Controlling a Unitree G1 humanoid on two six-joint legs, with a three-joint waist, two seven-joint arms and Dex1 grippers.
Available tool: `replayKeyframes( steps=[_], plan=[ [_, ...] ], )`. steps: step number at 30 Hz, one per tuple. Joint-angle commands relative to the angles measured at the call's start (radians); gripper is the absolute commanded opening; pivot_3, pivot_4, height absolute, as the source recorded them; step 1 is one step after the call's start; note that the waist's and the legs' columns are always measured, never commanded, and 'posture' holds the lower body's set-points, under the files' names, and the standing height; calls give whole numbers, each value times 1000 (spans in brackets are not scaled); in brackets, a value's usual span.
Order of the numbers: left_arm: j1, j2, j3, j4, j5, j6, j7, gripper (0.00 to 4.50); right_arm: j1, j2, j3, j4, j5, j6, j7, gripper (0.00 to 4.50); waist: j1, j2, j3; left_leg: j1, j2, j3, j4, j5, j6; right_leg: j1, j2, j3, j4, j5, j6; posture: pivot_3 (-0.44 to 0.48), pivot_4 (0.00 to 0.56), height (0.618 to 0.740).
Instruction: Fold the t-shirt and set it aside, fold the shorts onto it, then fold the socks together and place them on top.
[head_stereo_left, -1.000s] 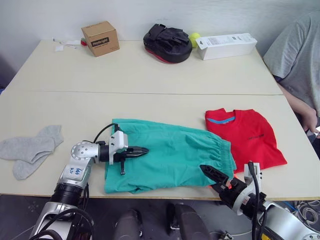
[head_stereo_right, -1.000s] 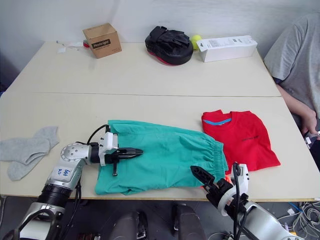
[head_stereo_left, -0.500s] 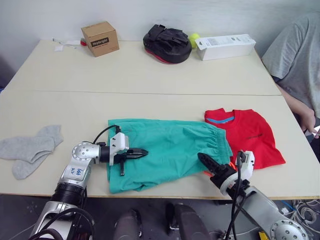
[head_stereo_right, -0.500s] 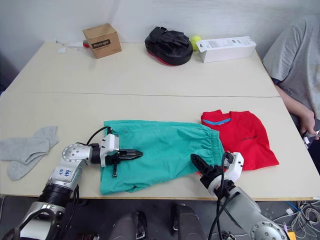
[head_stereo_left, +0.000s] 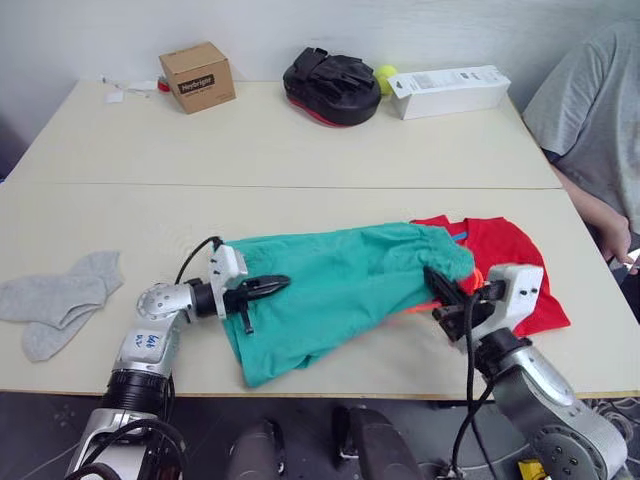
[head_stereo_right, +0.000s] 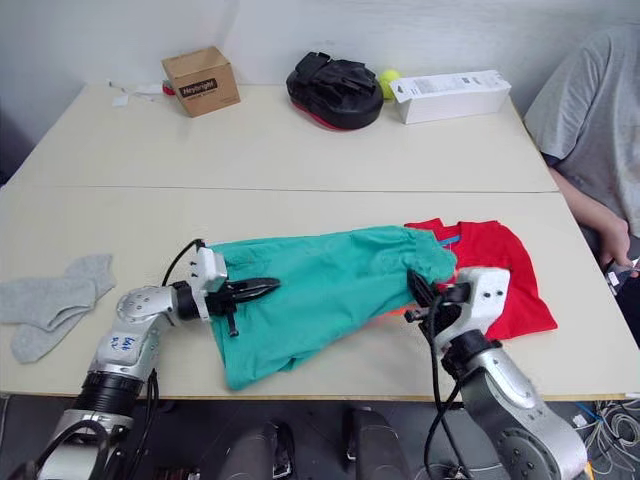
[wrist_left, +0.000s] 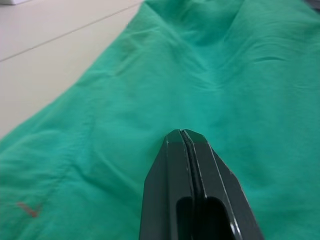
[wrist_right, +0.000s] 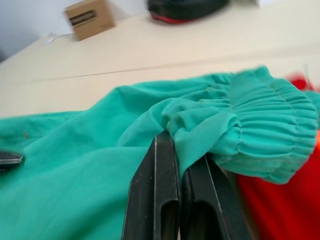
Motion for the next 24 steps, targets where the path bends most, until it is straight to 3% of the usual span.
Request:
replayKeyframes(
  steps=[1, 8, 14, 19, 24],
  plan=[
    [9, 20, -23, -43, 16, 25, -3, 0, -90, -61, 105, -47, -213, -69, 141, 31, 0, 0, 0, 0, 0, 0, 0, 0, 0, 0, 0, 0, 0, 0, 0, 0, 150, 740],
    [14, 42, -59, -42, 64, 74, 21, 0, -305, -109, 298, 81, -493, -263, 438, 31, 2, 0, 0, -1, 0, 0, 0, 1, -3, -1, 0, -1, 1, -1, -1, 0, 150, 740],
    [26, 48, -63, -53, 79, 127, 48, 0, -438, -50, 363, 261, -444, -410, 743, 31, -1, 0, 0, 0, 0, 2, 2, 0, -3, 0, -1, -1, 1, -1, -1, 0, 150, 740],
    [60, 54, -44, -113, 67, 190, 93, 0, -535, 74, 453, 381, -470, -433, 863, 31, -1, 0, 0, 1, 1, 2, 4, 1, -3, -1, -1, -1, 5, -1, -3, 0, 150, 740],
    [114, 70, -7, -194, 36, 250, 124, 0, -531, 106, 485, 444, -482, -436, 946, 31, -1, 0, 0, 2, 1, 1, 5, 0, -3, -1, -2, -1, 9, -2, -5, 0, 150, 740]
  ],
)
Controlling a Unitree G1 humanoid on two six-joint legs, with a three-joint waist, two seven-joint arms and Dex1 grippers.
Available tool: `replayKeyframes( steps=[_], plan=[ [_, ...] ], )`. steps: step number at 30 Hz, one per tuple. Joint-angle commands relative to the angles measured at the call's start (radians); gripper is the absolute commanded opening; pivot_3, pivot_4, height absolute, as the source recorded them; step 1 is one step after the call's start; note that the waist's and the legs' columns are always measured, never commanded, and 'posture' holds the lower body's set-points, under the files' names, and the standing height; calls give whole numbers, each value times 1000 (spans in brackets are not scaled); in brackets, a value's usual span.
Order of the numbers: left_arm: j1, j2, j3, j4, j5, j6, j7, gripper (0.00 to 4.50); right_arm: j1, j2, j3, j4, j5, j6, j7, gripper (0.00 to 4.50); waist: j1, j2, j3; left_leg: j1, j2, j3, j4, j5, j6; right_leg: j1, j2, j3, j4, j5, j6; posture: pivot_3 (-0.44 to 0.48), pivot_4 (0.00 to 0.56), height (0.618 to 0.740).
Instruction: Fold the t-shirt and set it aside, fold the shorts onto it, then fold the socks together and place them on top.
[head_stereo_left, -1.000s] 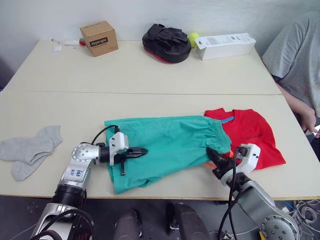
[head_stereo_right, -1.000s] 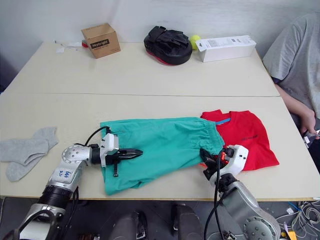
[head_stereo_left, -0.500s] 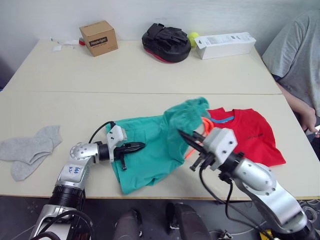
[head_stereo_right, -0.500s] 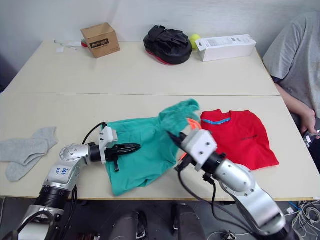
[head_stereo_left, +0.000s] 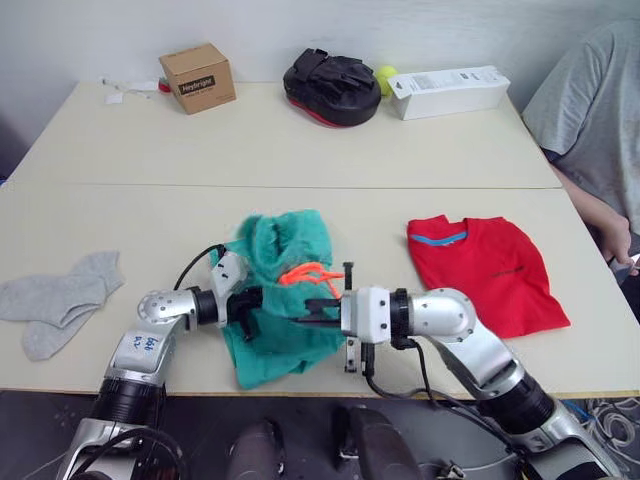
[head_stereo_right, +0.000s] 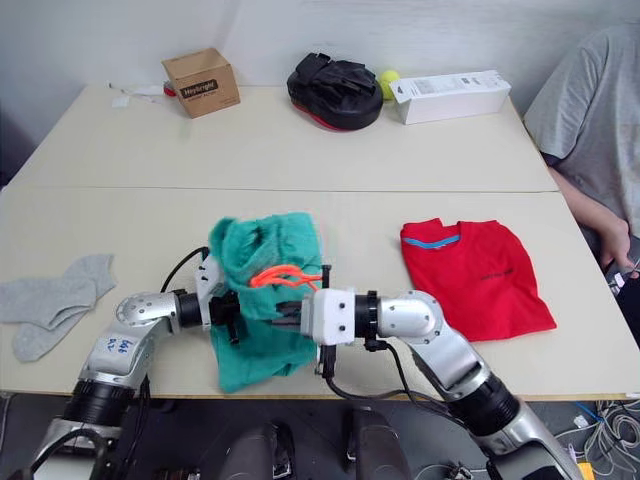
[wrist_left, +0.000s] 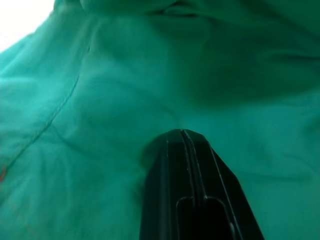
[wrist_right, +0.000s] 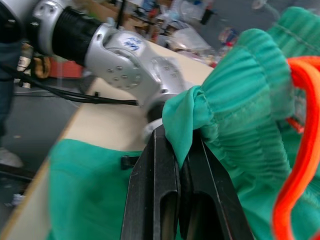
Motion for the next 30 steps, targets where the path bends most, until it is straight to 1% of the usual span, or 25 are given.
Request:
replayKeyframes(
  steps=[1, 3, 5, 8, 11, 13, 15, 16, 17, 19, 22, 23, 24, 26, 28, 30],
  plan=[
    [53, 28, 39, -57, -26, 44, 15, 0, 12, 24, 10, 50, -9, -14, 39, 31, -1, 0, 0, 0, 0, 0, 0, 0, 0, 0, 0, 0, 0, 0, 0, 0, 150, 740],
    [82, 35, 68, -87, -53, 48, 8, 0, 22, 51, 8, 94, -11, 7, 32, 31, -6, 0, 0, 1, 0, 0, 0, -1, 1, 0, 0, 0, 0, 0, -1, 0, 150, 740],
    [105, 46, 100, -116, -91, 59, -6, 0, 33, 64, 2, 96, 34, 57, 61, 31, -6, 0, 0, 0, 0, 0, 0, -1, 1, -1, 0, 0, 2, -1, -2, 0, 150, 740],
    [129, 82, 144, -139, -127, 74, -28, 0, 34, 74, -15, 62, 102, 133, 103, 605, -5, 0, 0, 0, 1, 0, 0, -1, 1, -2, 0, -1, 3, -1, -3, 0, 150, 740],
    [148, 154, 212, -140, -177, 115, -69, 0, 12, 28, -61, -32, 287, 325, 183, 1663, -6, 0, 0, 0, 1, -2, 0, -1, 1, -2, 0, -2, 3, -1, -4, 0, 150, 740],
    [152, 193, 236, -133, -195, 136, -90, 0, -6, -19, -93, -76, 390, 444, 228, 2411, -5, 1, 1, 0, 1, -2, 0, -1, 1, -2, -1, -2, 3, -1, -5, 0, 150, 740],
    [154, 232, 272, -125, -215, 150, -109, 0, -21, -95, -141, -120, 491, 563, 267, 3114, -1, 1, 1, 0, 1, -2, 0, -1, 1, -2, -2, -3, 3, -1, -5, 0, 150, 740],
    [154, 248, 288, -124, -223, 155, -119, 0, -25, -126, -164, -136, 528, 607, 279, 3437, 0, 1, 1, 0, 1, -3, 0, -1, 1, -2, -3, -4, 2, -1, -6, 0, 150, 740],
    [155, 260, 296, -121, -229, 159, -126, 0, -27, -146, -179, -147, 553, 639, 286, 3852, 1, 1, 1, -1, 1, -3, 0, -1, 2, -2, -3, -5, 2, -1, -6, 0, 150, 740],
    [160, 295, 331, -124, -254, 189, -143, 0, 0, -191, -225, -161, 567, 645, 303, 4477, 2, 1, 1, -2, 1, -4, -1, -2, 1, -2, -4, -6, 1, -2, -7, 0, 150, 740],
    [151, 333, 390, -150, -320, 231, -174, 0, 46, -211, -324, -122, 543, 614, 257, 4477, 2, 1, 1, -2, 1, -5, -3, -3, 0, -2, -4, -8, 0, -3, -9, 0, 150, 740],
    [143, 335, 401, -169, -348, 250, -178, 0, 54, -197, -354, -100, 526, 588, 230, 4295, 2, 1, 1, -2, 1, -5, -4, -3, 0, -3, -4, -8, -1, -3, -9, 0, 150, 740],
    [125, 330, 403, -189, -378, 272, -177, 0, 53, -190, -362, -80, 499, 569, 219, 4039, 1, 1, 1, -2, 1, -5, -4, -3, 0, -3, -4, -8, -1, -3, -9, 0, 150, 740],
    [84, 304, 377, -235, -425, 315, -159, 0, 46, -166, -334, -35, 389, 468, 210, 3527, 2, 1, 1, -3, 1, -5, -4, -3, 0, -3, -3, -8, -1, -3, -9, 0, 150, 740],
    [56, 284, 347, -264, -443, 340, -142, 0, 41, -133, -305, -1, 310, 396, 197, 2760, 1, 1, 1, -3, 1, -5, -3, -3, 0, -2, -3, -8, 0, -3, -9, 0, 150, 740],
    [-2, 216, 280, -264, -411, 314, -96, 0, 24, -67, -252, 53, 192, 296, 146, 2022, -1, 1, 1, -2, 1, -4, -3, -2, -1, -2, -2, -7, 0, -3, -8, 0, 150, 740]
  ],
)
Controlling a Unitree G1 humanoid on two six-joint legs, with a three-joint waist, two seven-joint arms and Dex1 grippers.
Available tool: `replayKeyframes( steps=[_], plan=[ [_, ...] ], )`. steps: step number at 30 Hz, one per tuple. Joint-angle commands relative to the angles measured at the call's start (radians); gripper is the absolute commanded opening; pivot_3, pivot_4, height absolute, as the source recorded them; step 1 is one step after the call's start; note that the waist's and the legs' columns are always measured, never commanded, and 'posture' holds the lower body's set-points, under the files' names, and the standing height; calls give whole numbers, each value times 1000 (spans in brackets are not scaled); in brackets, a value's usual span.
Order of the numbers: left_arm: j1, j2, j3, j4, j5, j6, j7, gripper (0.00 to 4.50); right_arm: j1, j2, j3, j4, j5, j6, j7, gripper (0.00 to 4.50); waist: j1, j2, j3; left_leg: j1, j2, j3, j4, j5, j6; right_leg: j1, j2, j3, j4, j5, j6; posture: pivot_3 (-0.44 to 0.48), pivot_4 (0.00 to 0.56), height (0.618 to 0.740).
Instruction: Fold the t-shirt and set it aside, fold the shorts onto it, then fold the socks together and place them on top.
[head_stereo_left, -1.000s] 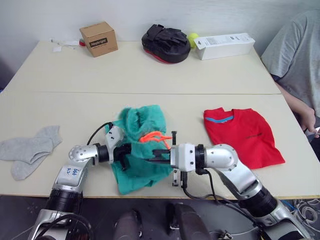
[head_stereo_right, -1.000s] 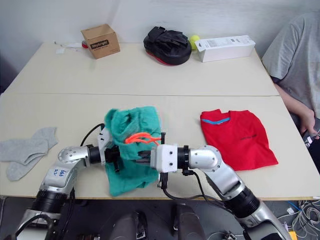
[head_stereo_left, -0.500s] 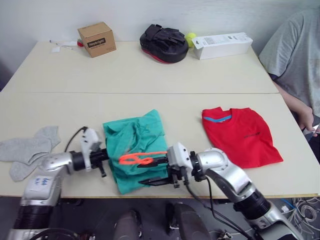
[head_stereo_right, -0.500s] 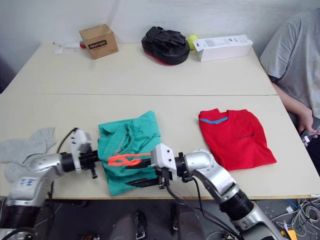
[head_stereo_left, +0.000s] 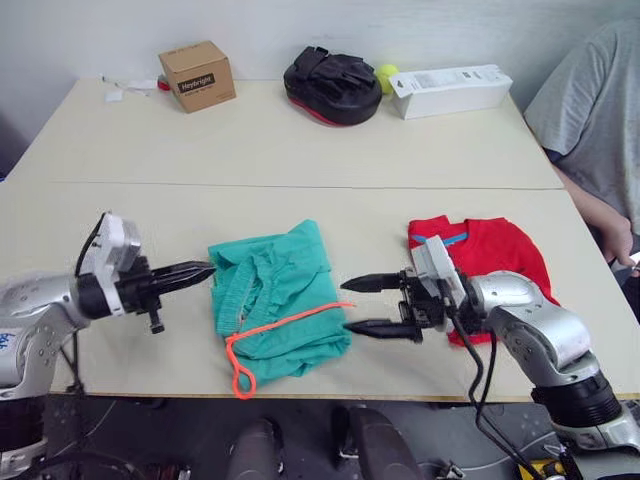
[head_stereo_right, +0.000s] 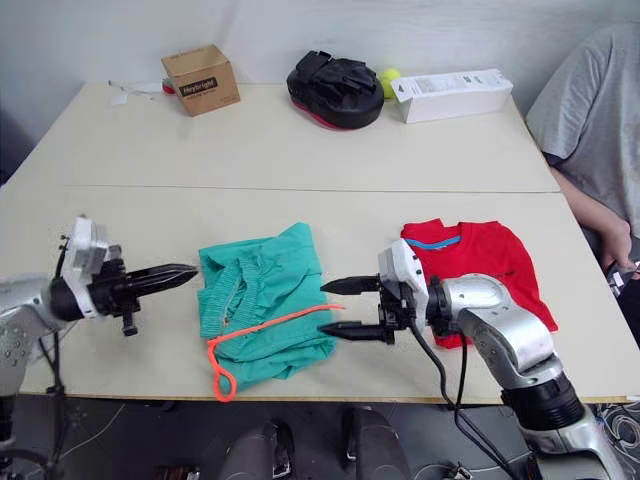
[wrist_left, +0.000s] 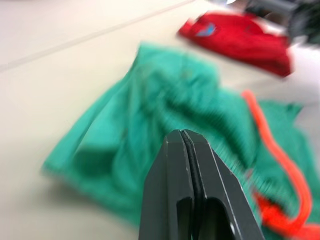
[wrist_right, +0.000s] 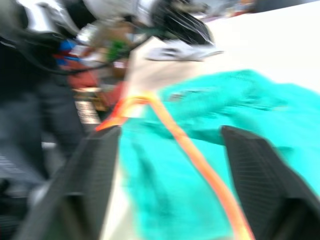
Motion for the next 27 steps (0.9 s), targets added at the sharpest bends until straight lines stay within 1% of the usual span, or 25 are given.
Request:
replayKeyframes(
  steps=[1, 3, 4, 5, 6, 9, 12, 14, 18, 20, 23, 25, 27],
  plan=[
    [-77, -104, -106, -25, 25, -36, 70, 0, -33, 97, 87, 71, -192, -189, -77, 1703, 0, 0, 0, 0, 0, 0, 0, 0, -1, 0, 1, 0, 0, 0, 0, 0, 150, 740],
    [-106, -171, -193, -8, 91, -80, 99, 0, -44, 154, 139, 124, -289, -271, -113, 937, 0, 0, 0, 0, 0, 0, 1, 2, -2, 0, 1, 1, 1, 1, 1, 0, 150, 740],
    [-115, -195, -235, 10, 139, -122, 108, 0, -47, 182, 156, 151, -328, -304, -138, 613, -2, 0, 0, -1, 0, 0, 2, 5, -7, 0, 2, 1, 1, 1, 2, 0, 150, 740],
    [-123, -220, -267, 35, 180, -158, 124, 0, -48, 202, 173, 175, -357, -326, -152, 153, -3, 0, 0, 0, 0, 1, 2, 5, -7, 0, 2, 2, 1, 1, 2, 0, 150, 740],
    [-129, -241, -294, 60, 211, -179, 141, 0, -47, 216, 190, 200, -393, -354, -169, 38, -2, 0, 0, 0, 0, 2, 2, 5, -7, -1, 2, 3, 2, 1, 2, 0, 150, 740],
    [-129, -248, -358, 115, 292, -250, 131, 0, -42, 230, 226, 252, -467, -410, -184, 38, -3, 0, 0, 0, 0, 2, 2, 5, -7, -1, 2, 3, 2, 1, 2, 0, 150, 740],
    [-102, -234, -370, 131, 357, -255, 183, 0, -37, 244, 220, 278, -494, -408, -223, 38, -5, 0, 0, 0, 0, 3, 2, 5, -7, -1, 2, 3, 2, 1, 2, 0, 150, 740],
    [-77, -221, -357, 123, 394, -249, 225, 0, -35, 242, 210, 284, -508, -410, -238, 38, -6, 0, 0, 0, 1, 3, 2, 5, -7, -2, 2, 4, 2, 1, 2, 0, 150, 740],
    [3, -187, -283, 90, 435, -232, 318, 0, -17, 220, 176, 266, -485, -410, -232, 38, -10, 0, 0, 1, 1, 2, 2, 5, -7, -1, 2, 4, 3, 1, 2, 0, 150, 740],
    [38, -169, -254, 77, 439, -229, 340, 0, -1, 212, 158, 262, -478, -418, -233, 38, -13, 0, 0, 1, 1, 2, 2, 5, -7, -1, 2, 4, 3, 1, 2, 0, 150, 740],
    [70, -150, -232, 64, 427, -234, 334, 0, 30, 207, 138, 238, -451, -408, -229, 38, -16, 0, 0, 2, 1, 2, 1, 5, -5, -1, 2, 4, 4, 1, 2, 0, 150, 740],
    [70, -166, -205, 68, 406, -273, 334, 0, 46, 210, 130, 218, -425, -420, -211, 38, -19, 0, 0, 2, 1, 2, 0, 5, -4, -1, 2, 4, 4, 1, 2, 0, 150, 740],
    [47, -204, -153, 72, 334, -311, 319, 0, 47, 219, 124, 212, -416, -430, -214, 38, -20, 0, 0, 2, 1, 1, 0, 5, -4, -1, 2, 3, 4, 1, 2, 0, 150, 740]
  ],
)
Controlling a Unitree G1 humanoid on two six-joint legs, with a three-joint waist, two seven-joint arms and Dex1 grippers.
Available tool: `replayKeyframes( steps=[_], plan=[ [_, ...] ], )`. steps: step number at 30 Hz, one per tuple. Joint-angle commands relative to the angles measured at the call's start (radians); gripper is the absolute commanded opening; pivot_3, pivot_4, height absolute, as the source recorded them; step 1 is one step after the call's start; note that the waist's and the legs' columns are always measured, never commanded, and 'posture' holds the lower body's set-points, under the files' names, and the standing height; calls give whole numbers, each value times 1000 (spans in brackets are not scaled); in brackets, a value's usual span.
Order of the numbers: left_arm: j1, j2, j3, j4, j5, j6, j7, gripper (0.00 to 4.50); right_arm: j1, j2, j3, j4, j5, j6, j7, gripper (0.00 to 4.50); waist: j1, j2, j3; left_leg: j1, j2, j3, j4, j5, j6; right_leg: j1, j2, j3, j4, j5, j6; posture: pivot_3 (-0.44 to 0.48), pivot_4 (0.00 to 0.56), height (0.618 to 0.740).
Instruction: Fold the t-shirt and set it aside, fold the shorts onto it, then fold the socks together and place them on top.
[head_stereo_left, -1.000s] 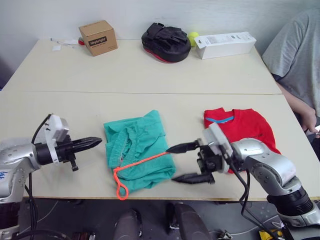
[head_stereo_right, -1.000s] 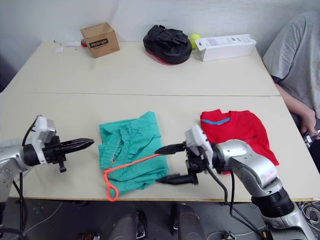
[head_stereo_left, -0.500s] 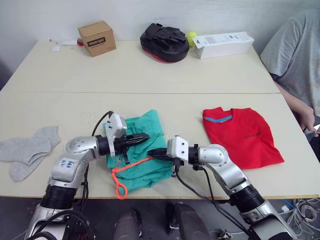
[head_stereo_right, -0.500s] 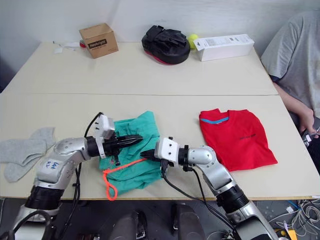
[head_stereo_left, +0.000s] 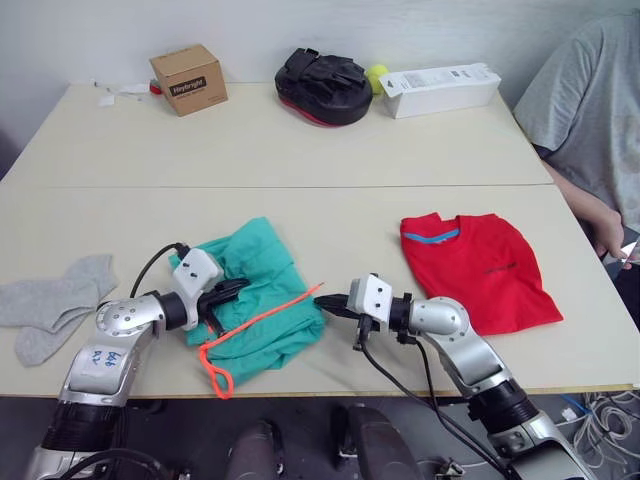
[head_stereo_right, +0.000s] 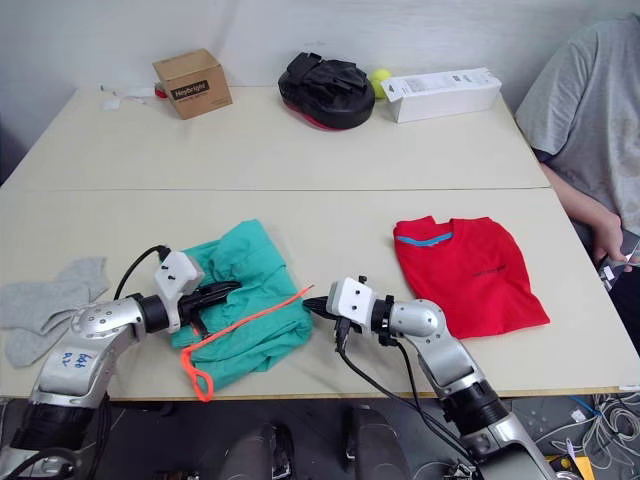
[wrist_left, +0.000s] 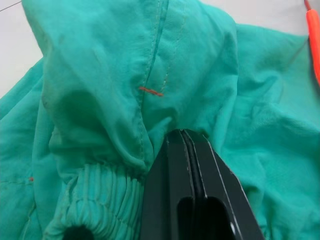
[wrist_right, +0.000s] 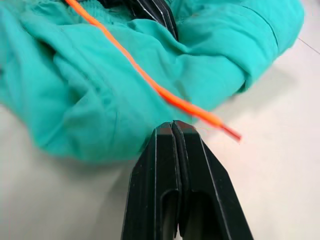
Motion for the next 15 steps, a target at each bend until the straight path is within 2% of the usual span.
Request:
replayKeyframes(
  steps=[1, 5, 7, 12, 15],
  plan=[
    [-33, -45, 94, -12, -109, -63, -29, 0, -10, 18, -27, -46, 38, -33, 3, 38, -1, 0, 0, 0, 0, 0, 0, 0, 0, 0, 0, 0, 0, 0, 0, 0, 150, 740],
    [-80, -46, 141, -58, -296, 17, -151, 0, -62, 61, -28, -14, 53, -61, 3, 38, -4, -1, 0, 0, 0, 0, 1, 1, 0, 0, 0, -1, 1, 1, 0, 0, 150, 740],
    [-100, -37, 147, -59, -324, 42, -164, 0, -82, 78, -23, 2, 53, -73, 9, 38, -5, -1, 0, 0, 0, 0, 1, 3, -3, 0, 0, -1, 1, 1, 0, 0, 150, 740],
    [-113, 9, 41, 29, -166, -44, -191, 0, -142, 137, 63, 110, -11, -75, 28, 38, -7, -1, 0, 0, 0, 0, 0, 4, -5, 0, 1, 0, 1, 1, 0, 0, 150, 740],
    [-88, 9, 11, 89, -79, -91, -146, 0, -150, 143, 100, 180, -68, -82, 20, 38, -7, -1, 0, 0, 0, 0, 0, 3, -5, 0, 0, 0, 0, 1, -1, 0, 150, 740]
  ],
)
